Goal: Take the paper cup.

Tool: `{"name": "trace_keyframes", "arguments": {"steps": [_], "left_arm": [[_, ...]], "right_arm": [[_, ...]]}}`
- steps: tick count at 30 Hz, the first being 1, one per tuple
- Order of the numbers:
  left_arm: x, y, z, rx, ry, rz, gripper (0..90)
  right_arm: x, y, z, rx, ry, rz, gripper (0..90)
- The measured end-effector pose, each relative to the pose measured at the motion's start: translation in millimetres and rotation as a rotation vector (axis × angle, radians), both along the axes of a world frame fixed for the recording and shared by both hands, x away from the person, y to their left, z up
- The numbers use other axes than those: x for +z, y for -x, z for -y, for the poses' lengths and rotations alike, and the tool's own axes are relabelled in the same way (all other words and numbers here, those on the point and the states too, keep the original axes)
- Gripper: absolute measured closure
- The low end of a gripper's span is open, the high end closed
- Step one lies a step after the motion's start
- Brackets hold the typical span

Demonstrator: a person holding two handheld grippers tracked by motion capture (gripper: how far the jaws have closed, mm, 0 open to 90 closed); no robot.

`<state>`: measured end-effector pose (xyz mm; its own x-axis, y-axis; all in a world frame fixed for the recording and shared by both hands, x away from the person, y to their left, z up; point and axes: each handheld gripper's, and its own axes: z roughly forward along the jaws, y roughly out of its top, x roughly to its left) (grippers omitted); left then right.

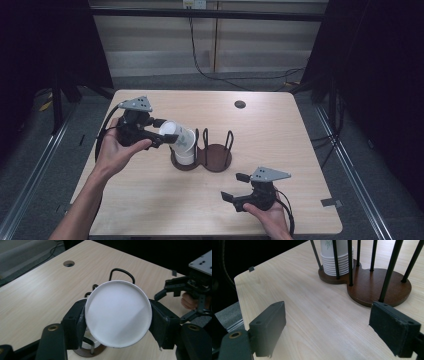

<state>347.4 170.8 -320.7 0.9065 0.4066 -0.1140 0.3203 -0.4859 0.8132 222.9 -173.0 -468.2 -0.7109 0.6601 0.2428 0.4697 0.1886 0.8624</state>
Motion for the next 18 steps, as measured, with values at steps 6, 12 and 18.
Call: {"name": "trace_keyframes", "arguments": {"steps": [6, 12, 18], "left_arm": [[-9.6, 2.1, -2.7, -0.014, 0.013, -0.019, 37.3], [-16.1, 8.0, -6.3, -0.03, 0.031, -0.021, 37.2], [-25.7, 14.5, -6.1, -0.051, 0.042, -0.034, 37.2]], "right_arm": [[3.9, -0.3, -2.5, 0.003, 0.002, 0.007, 13.3], [10.4, -2.1, -5.0, 0.013, 0.013, 0.02, 13.3], [18.8, -5.3, -4.6, 0.02, 0.01, 0.041, 13.3]]}}
